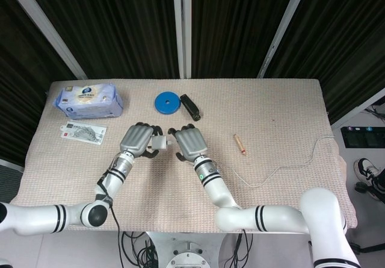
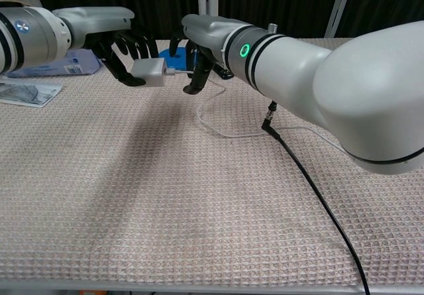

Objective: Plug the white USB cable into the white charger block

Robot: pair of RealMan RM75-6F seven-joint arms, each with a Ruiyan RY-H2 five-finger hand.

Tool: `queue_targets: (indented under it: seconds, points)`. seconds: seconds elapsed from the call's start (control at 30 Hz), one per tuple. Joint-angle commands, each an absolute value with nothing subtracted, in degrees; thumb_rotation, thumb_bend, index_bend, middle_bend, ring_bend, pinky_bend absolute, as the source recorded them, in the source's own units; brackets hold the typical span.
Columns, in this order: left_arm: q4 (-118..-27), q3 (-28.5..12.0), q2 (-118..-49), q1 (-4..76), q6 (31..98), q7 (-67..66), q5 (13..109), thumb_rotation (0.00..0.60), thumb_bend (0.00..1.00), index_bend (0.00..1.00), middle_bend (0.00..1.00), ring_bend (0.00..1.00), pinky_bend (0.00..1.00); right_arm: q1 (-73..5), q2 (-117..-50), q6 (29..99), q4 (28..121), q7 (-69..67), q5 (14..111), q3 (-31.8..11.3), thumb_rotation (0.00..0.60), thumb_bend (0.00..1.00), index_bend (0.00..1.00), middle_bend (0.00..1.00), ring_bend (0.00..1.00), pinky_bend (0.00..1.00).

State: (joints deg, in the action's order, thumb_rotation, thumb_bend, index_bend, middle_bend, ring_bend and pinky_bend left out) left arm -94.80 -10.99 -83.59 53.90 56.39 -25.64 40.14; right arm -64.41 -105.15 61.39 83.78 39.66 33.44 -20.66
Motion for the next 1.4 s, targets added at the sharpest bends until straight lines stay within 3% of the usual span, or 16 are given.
queue_targets:
  seconds: [0.03,0.2,0.4,0.5,0.67,0.8,1.1,1.4]
  points:
    - [-93.7,-10.3,-83.9,53.3,56.6,-25.5,40.8,0.6,0.36,0.54,0.51,0.27,0.22,-63.7,-103.6,62.0,85.1,40.2,33.8,-20.1,0.6,0.15,0.12,0.32,0.19,0.18]
    - [-89.8,-8.1,-84.9,52.2,55.8,-25.4,42.5,0.6,0.36,0.47,0.42,0.17,0.17,-61.7,-98.9,63.6,88.9,41.9,34.0,-18.6,0.6,0.15,0.03,0.22,0.12,0.15]
    - [-84.9,-6.1,-86.5,51.6,52.8,-25.5,42.5,0.6,0.35,0.35,0.3,0.07,0.08,-58.3,-92.3,65.2,93.4,41.9,35.4,-16.6,0.6,0.17,0.02,0.2,0.1,0.15]
    - [-83.2,-6.2,-87.3,51.3,52.0,-24.8,43.0,0.6,0.32,0.24,0.21,0.02,0.05,-56.6,-89.5,65.6,95.5,40.8,36.5,-15.9,0.6,0.17,0.02,0.19,0.1,0.15]
    - [-81.9,-6.3,-87.9,50.4,52.6,-24.1,44.3,0.6,0.26,0.15,0.13,0.0,0.02,-53.5,-84.9,66.4,98.8,38.0,39.4,-14.6,0.6,0.17,0.02,0.19,0.1,0.15]
    - [-83.2,-6.4,-86.4,48.7,54.6,-22.3,46.7,0.6,0.26,0.15,0.12,0.0,0.02,-50.5,-80.9,66.9,101.1,35.2,42.1,-13.1,0.6,0.17,0.02,0.19,0.1,0.15]
    - [-88.0,-4.3,-75.5,36.6,68.1,-10.9,58.2,0.6,0.25,0.17,0.14,0.0,0.01,-38.5,-66.4,65.8,105.5,16.6,55.5,-7.9,0.6,0.23,0.05,0.22,0.1,0.15]
    - [-87.9,0.7,-68.6,23.9,78.4,-2.4,66.0,0.6,0.24,0.2,0.17,0.0,0.02,-25.7,-59.4,74.7,101.1,-3.4,74.3,-2.6,0.6,0.24,0.12,0.24,0.1,0.14]
